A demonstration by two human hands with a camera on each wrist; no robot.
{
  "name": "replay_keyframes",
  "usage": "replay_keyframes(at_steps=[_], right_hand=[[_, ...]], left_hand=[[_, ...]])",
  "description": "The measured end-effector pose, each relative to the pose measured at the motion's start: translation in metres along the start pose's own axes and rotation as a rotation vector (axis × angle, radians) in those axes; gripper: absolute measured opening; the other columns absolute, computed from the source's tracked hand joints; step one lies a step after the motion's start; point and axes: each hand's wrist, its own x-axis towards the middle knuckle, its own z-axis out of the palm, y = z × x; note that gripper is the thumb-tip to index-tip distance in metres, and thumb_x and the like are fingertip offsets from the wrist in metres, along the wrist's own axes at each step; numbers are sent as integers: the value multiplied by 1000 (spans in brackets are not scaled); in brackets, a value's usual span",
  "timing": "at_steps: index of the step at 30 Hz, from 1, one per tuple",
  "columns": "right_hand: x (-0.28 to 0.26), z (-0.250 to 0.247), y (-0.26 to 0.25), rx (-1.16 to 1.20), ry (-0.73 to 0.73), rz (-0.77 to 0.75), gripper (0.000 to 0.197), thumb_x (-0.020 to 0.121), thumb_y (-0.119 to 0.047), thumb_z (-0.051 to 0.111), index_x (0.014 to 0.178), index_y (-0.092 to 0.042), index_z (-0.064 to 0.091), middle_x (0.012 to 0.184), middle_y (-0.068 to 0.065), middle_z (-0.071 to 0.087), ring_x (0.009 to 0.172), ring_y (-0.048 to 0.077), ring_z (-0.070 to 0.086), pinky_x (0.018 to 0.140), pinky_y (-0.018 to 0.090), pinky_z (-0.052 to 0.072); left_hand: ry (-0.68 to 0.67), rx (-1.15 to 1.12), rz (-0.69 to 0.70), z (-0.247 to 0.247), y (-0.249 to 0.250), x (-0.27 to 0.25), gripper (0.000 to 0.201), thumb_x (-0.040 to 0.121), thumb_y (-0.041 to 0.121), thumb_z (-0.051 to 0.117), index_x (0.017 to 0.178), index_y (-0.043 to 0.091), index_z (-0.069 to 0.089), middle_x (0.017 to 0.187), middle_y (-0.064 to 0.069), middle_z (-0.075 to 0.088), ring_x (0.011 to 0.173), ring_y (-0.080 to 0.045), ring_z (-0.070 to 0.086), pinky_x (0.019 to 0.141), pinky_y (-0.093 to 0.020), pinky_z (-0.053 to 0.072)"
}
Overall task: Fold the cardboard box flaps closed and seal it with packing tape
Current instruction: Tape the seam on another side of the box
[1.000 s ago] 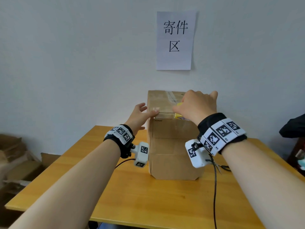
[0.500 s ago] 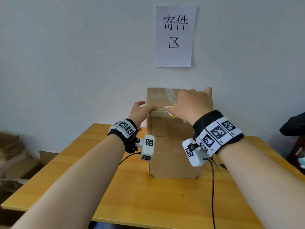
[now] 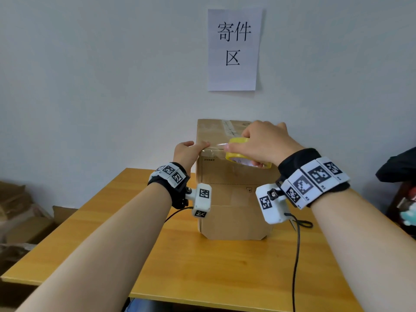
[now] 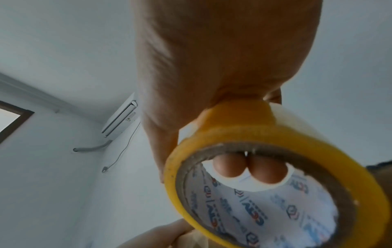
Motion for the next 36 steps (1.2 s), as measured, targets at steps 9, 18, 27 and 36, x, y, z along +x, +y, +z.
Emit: replay_keyframes(at_steps=[9, 18, 27, 36], right_hand=[[4, -4, -15, 25, 26, 64, 48, 78, -67, 61, 67, -21, 56, 38, -7, 59, 57, 14, 63, 89, 42, 32], [5, -5, -13, -44, 42, 49, 43, 77, -64, 61, 67, -22, 56, 47, -5, 62, 62, 14, 62, 92, 42, 33], [-5, -18, 18, -169, 81, 123, 43, 73, -59, 62, 57, -20, 53, 50, -5, 58, 64, 19, 61, 84, 41, 29], [-8, -15, 29, -259, 98, 46, 68, 69, -88, 54, 72, -21, 62, 71, -6, 60, 75, 16, 56, 83, 41, 26]], left_hand=[[31, -17, -60, 1, 1, 1, 85, 76, 45, 81, 145, 14, 43, 139, -4, 50, 122, -26, 49, 88, -46, 33], [133, 15, 38, -1, -3, 7, 109, 71, 43, 85, 153, 18, 17, 147, -15, 41, 133, -32, 44, 105, -42, 36], [247, 155, 152, -1, 2, -2, 112, 70, 44, 86, 153, 18, 15, 148, -18, 40, 131, -36, 46, 103, -45, 42], [220, 194, 156, -2, 3, -4, 103, 73, 45, 83, 150, 17, 21, 144, -17, 47, 128, -35, 50, 103, -43, 43]])
